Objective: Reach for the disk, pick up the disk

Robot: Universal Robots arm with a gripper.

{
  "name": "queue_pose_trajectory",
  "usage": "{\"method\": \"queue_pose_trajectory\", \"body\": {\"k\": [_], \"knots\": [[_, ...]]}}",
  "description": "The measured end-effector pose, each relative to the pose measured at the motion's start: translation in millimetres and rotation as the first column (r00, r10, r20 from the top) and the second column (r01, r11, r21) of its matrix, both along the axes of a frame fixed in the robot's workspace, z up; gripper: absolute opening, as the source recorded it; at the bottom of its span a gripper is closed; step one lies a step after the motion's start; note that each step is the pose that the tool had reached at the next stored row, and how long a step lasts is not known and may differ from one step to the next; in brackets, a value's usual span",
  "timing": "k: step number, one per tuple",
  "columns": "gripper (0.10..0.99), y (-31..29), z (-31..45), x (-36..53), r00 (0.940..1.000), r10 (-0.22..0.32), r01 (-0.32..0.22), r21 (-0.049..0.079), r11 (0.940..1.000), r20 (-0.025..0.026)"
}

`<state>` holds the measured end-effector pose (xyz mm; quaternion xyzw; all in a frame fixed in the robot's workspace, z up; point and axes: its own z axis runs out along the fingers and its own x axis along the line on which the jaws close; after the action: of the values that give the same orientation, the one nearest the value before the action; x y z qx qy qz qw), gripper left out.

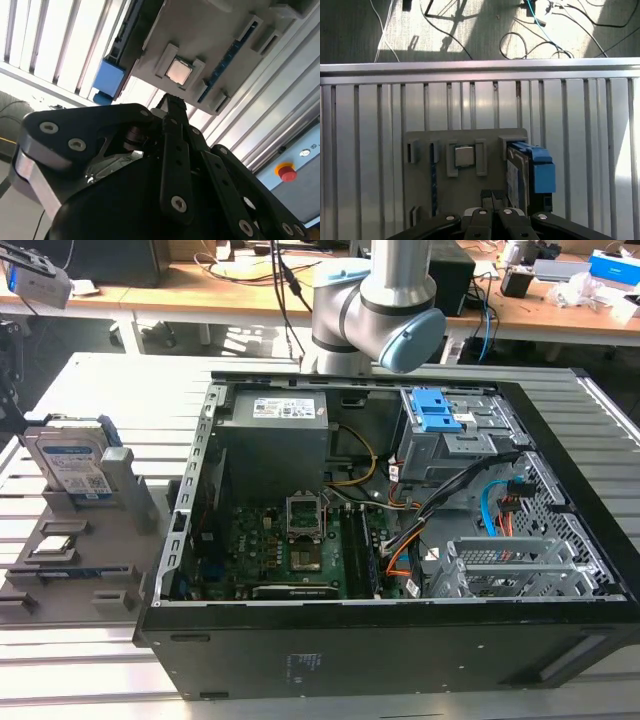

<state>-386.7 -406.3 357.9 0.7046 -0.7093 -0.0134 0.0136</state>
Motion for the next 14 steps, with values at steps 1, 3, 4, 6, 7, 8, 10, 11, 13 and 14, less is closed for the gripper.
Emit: {"method": "queue_pose_trajectory", "body": {"k": [1, 3, 4, 6, 7, 8, 10, 11, 13, 14], "knots": [[0.106, 0.0, 0.0, 0.0, 0.9999, 0.014, -0.014, 0.0, 0.9999, 0.0], [0.106, 0.0, 0.0, 0.0, 0.9999, 0.015, -0.015, 0.0, 0.9999, 0.0], [0.106, 0.0, 0.0, 0.0, 0.9999, 0.012, -0.012, 0.0, 0.9999, -0.0001], [0.106, 0.1, 0.0, 0.0, 0.9997, -0.023, 0.023, -0.001, 0.9997, -0.0001], [0.106, 0.1, -0.1, 0.0, 0.9997, -0.023, 0.023, -0.001, 0.9997, 0.0], [0.106, 0.1, -0.1, 0.0, 0.9997, -0.024, 0.024, -0.001, 0.9997, 0.0001], [0.106, 0.0, -0.1, 0.0, 0.9997, -0.024, 0.024, -0.001, 0.9997, 0.0], [0.106, 0.0, -0.1, 0.0, 0.9997, -0.024, 0.024, -0.001, 0.9997, 0.0], [0.169, 0.0, -0.1, 0.0, 0.9997, -0.024, 0.024, -0.001, 0.9997, 0.0], [0.169, 0.0, -0.1, 0.0, 0.9997, -0.024, 0.024, -0.001, 0.9997, 0.0]]}}
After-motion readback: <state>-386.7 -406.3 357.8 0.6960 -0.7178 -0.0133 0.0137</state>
